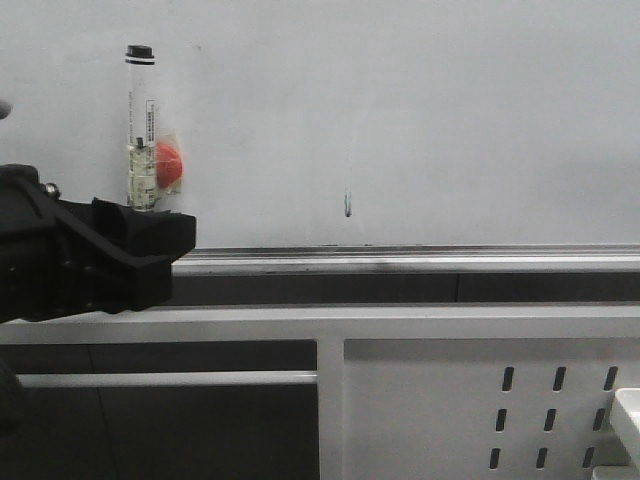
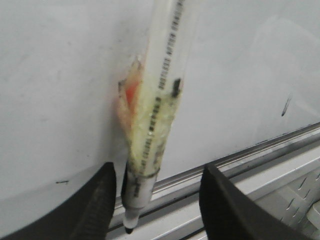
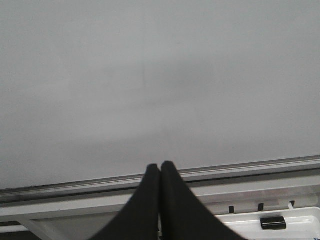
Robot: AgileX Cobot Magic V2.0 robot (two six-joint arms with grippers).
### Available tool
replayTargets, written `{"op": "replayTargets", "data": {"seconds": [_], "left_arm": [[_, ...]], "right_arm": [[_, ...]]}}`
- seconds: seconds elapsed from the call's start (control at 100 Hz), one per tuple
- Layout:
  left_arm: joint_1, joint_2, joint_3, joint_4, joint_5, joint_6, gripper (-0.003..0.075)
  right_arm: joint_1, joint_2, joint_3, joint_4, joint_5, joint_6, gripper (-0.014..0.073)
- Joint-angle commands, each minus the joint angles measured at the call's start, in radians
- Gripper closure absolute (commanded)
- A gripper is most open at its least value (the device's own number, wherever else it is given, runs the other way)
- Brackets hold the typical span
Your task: Write number 1 on whiteboard
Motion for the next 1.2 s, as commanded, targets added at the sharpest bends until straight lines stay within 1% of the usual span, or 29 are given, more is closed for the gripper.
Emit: {"op": "replayTargets", "data": {"seconds": [0.0,0.11,0.16,0.21,0.23,0.26,0.29,0.31,0.42,0.49,0.58,0.63,0.64,0.68,0.74,0.83,0.92,0.93,0.95,1.0,1.02,1.03,1.06,1.07,1.09,1.13,1.14,1.16,1.19], "left_arm": [[-0.008,-0.019,-0.027,-0.007,-0.224,-0.007,0.0372],[-0.008,-0.012,-0.033,-0.023,-0.224,-0.004,0.0374],[-0.008,-0.009,-0.033,-0.042,-0.224,-0.004,0.0401],[-0.008,-0.007,-0.031,-0.052,-0.224,-0.004,0.0482],[-0.008,-0.007,-0.031,-0.054,-0.224,-0.004,0.0550],[-0.008,-0.007,-0.031,-0.055,-0.224,-0.004,0.0608],[-0.008,-0.007,-0.029,-0.054,-0.224,-0.004,0.0710],[-0.008,-0.007,-0.029,-0.054,-0.224,-0.001,0.0738],[-0.008,-0.007,-0.029,-0.027,-0.224,-0.001,0.0740],[-0.008,-0.007,-0.023,0.020,-0.224,0.000,0.0740],[-0.008,-0.010,-0.012,0.112,-0.224,0.000,0.0740],[-0.008,-0.017,-0.010,0.173,-0.211,0.000,0.0740],[-0.008,-0.020,-0.010,0.183,-0.209,0.000,0.0740],[-0.008,-0.029,-0.010,0.241,-0.192,0.000,0.0740],[-0.008,-0.055,-0.019,0.300,-0.125,0.000,0.0740],[-0.008,-0.115,-0.048,0.375,0.049,0.005,0.0740],[-0.008,-0.202,-0.106,0.484,0.291,0.058,0.0740],[-0.008,-0.209,-0.118,0.508,0.335,0.058,0.0740],[-0.008,-0.231,-0.137,0.535,0.380,0.058,0.0740],[-0.008,-0.276,-0.186,0.647,0.573,0.058,0.0740],[-0.011,-0.294,-0.206,0.673,0.623,0.058,0.0740],[-0.010,-0.300,-0.213,0.694,0.673,0.058,0.0740],[-0.010,-0.325,-0.238,0.727,0.765,0.058,0.0740],[-0.012,-0.329,-0.249,0.739,0.809,0.058,0.0740],[-0.012,-0.343,-0.263,0.748,0.850,0.058,0.0740],[-0.012,-0.367,-0.283,0.771,0.955,0.058,0.0740],[-0.012,-0.370,-0.290,0.779,0.983,0.058,0.0740],[-0.012,-0.380,-0.298,0.786,1.008,0.058,0.0740],[-0.012,-0.392,-0.303,0.808,1.046,0.058,0.0740]], "right_arm": [[0.012,0.017,-0.025,-0.006,-0.082,-0.013,0.0663],[0.021,0.017,-0.025,-0.006,-0.082,-0.013,0.0663],[0.021,0.017,-0.025,-0.010,-0.082,-0.013,0.0663],[0.021,0.017,-0.025,-0.013,-0.082,-0.013,0.0663],[0.021,0.017,-0.025,-0.013,-0.082,-0.013,0.0663],[0.021,0.017,-0.025,-0.015,-0.082,-0.013,0.0663],[0.021,0.017,-0.025,-0.015,-0.082,-0.013,0.0663],[0.021,0.017,-0.025,-0.015,-0.082,-0.013,0.0663],[0.035,0.017,-0.028,-0.015,-0.070,-0.013,0.0663],[0.073,0.017,-0.035,-0.015,-0.060,-0.028,0.0663],[0.164,0.022,-0.062,-0.015,-0.027,-0.118,0.0663],[0.231,0.029,-0.084,-0.015,-0.019,-0.155,0.0663],[0.264,0.033,-0.089,-0.015,-0.016,-0.164,0.0663],[0.320,0.049,-0.104,-0.015,-0.005,-0.200,0.0663],[0.426,0.082,-0.130,-0.015,0.009,-0.226,0.0663],[0.580,0.168,-0.178,-0.056,0.049,-0.231,0.0663],[0.703,0.289,-0.250,-0.131,0.142,-0.231,0.0663],[0.710,0.299,-0.257,-0.136,0.149,-0.231,0.0662],[0.728,0.331,-0.276,-0.138,0.167,-0.231,0.0662],[0.757,0.399,-0.321,-0.138,0.195,-0.231,0.0646],[0.766,0.427,-0.340,-0.138,0.201,-0.231,0.0635],[0.769,0.445,-0.346,-0.138,0.204,-0.231,0.0621],[0.776,0.476,-0.374,-0.138,0.204,-0.231,0.0582],[0.780,0.484,-0.378,-0.138,0.204,-0.231,0.0557],[0.785,0.505,-0.393,-0.138,0.204,-0.231,0.0529],[0.797,0.541,-0.419,-0.138,0.201,-0.231,0.0428],[0.798,0.545,-0.423,-0.138,0.201,-0.231,0.0390],[0.801,0.558,-0.434,-0.138,0.201,-0.231,0.0351],[0.807,0.579,-0.446,-0.138,0.198,-0.231,0.0260]]}}
